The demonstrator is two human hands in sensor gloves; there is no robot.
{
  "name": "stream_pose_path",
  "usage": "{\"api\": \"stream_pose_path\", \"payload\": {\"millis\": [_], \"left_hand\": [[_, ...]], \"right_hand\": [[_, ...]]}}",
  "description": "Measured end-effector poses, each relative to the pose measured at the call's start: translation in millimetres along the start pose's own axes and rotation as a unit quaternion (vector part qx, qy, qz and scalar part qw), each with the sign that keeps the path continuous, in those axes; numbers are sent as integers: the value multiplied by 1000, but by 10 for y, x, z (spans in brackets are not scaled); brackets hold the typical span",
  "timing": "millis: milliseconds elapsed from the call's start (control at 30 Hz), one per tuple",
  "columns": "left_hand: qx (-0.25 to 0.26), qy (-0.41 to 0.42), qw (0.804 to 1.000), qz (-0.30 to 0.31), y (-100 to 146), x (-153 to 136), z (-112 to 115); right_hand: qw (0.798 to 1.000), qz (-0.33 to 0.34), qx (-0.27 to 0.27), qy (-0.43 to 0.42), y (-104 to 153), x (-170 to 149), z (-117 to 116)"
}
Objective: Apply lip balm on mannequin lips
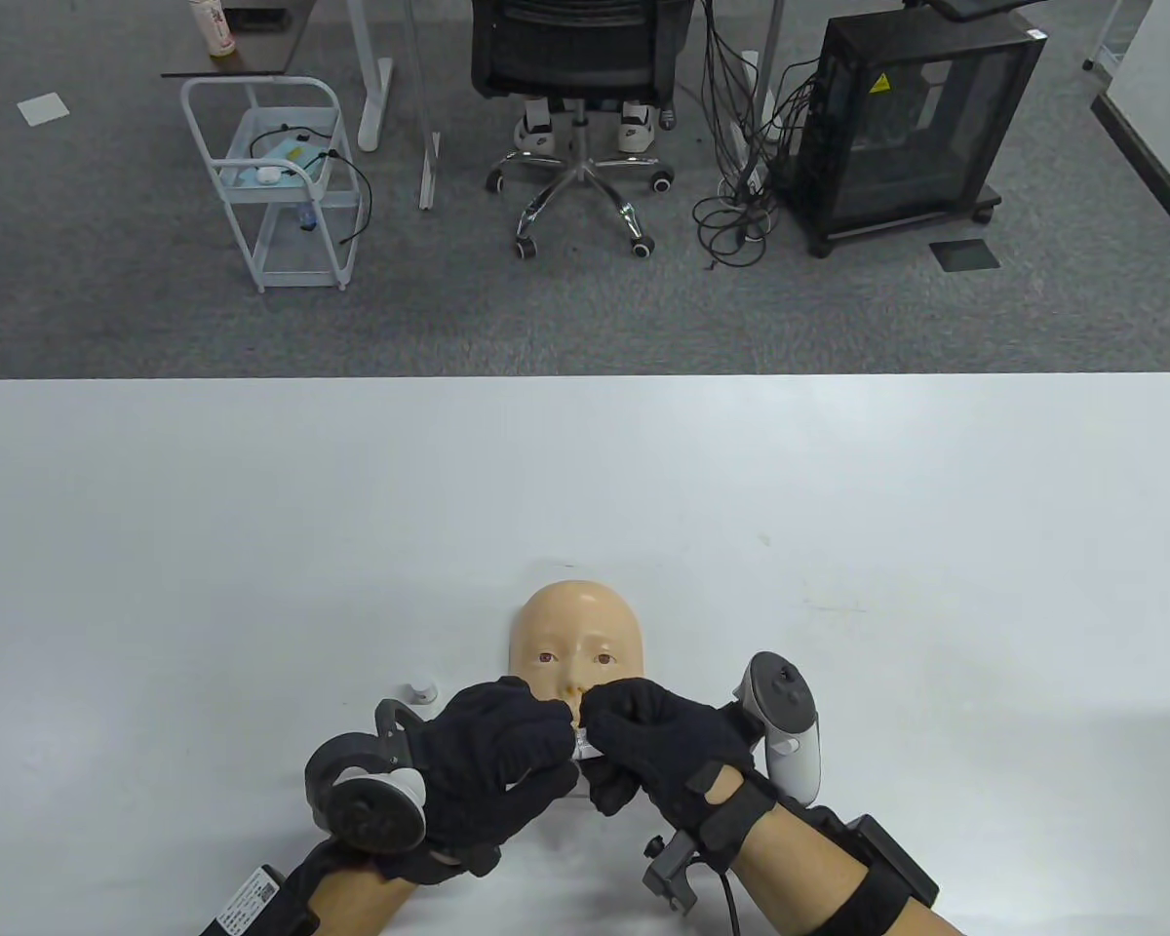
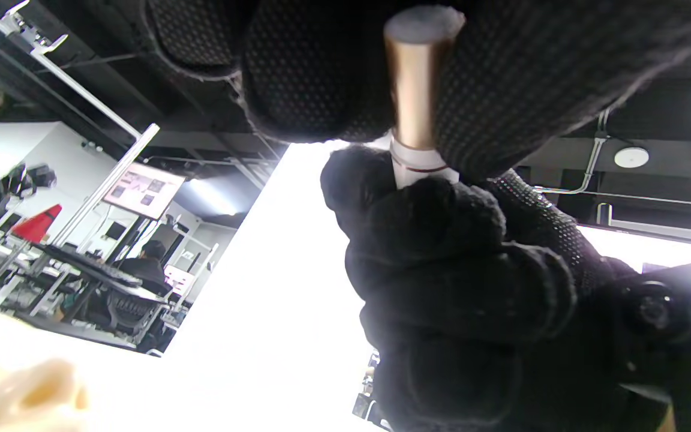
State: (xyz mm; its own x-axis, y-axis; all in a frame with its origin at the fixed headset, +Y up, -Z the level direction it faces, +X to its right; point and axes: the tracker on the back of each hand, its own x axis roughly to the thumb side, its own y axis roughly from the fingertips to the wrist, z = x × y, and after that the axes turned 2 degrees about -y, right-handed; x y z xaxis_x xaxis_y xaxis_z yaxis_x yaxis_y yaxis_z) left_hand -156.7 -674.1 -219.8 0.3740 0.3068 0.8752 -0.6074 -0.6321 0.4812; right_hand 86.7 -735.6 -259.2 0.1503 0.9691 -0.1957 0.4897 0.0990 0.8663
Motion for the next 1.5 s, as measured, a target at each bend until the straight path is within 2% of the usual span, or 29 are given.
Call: {"api": "stream_pose_path", "payload": {"millis": [233,300,433,533,667,767,867,967,1100,1200,1267,1367,1467,1500], "left_hand": [[-17,17,1000,-19,12,-63,7],[-1,40,998,-39,36,-114,-35],[42,83,990,-110,106,-290,-155],[40,101,976,-186,163,-475,-166],[12,114,953,-279,171,-695,-107],[-30,118,936,-329,47,-799,-36],[-102,82,927,-352,-140,-916,79],[-153,93,908,-379,-292,-1100,259],[-160,111,901,-388,-383,-1274,508],[-157,84,904,-390,-358,-1320,621],[-186,60,903,-384,-326,-1338,683],[-210,44,898,-384,-260,-1362,768],[-217,52,895,-387,-208,-1392,820],[-211,56,895,-389,-211,-1390,826]], "right_hand": [[1000,3,-6,-7,2,-3,23],[1000,18,-11,-2,7,27,49],[999,47,-22,14,10,95,150],[998,54,-33,7,13,122,228],[995,69,-59,26,31,175,331],[985,105,-89,103,65,283,409],[964,140,-120,193,115,399,473],[960,151,-130,198,144,441,519],[960,153,-136,193,149,436,572],[956,149,-139,210,133,419,596],[953,146,-137,227,116,407,574],[932,158,-140,294,101,403,450],[876,198,-126,421,103,395,159],[848,217,-124,468,105,397,55]]}}
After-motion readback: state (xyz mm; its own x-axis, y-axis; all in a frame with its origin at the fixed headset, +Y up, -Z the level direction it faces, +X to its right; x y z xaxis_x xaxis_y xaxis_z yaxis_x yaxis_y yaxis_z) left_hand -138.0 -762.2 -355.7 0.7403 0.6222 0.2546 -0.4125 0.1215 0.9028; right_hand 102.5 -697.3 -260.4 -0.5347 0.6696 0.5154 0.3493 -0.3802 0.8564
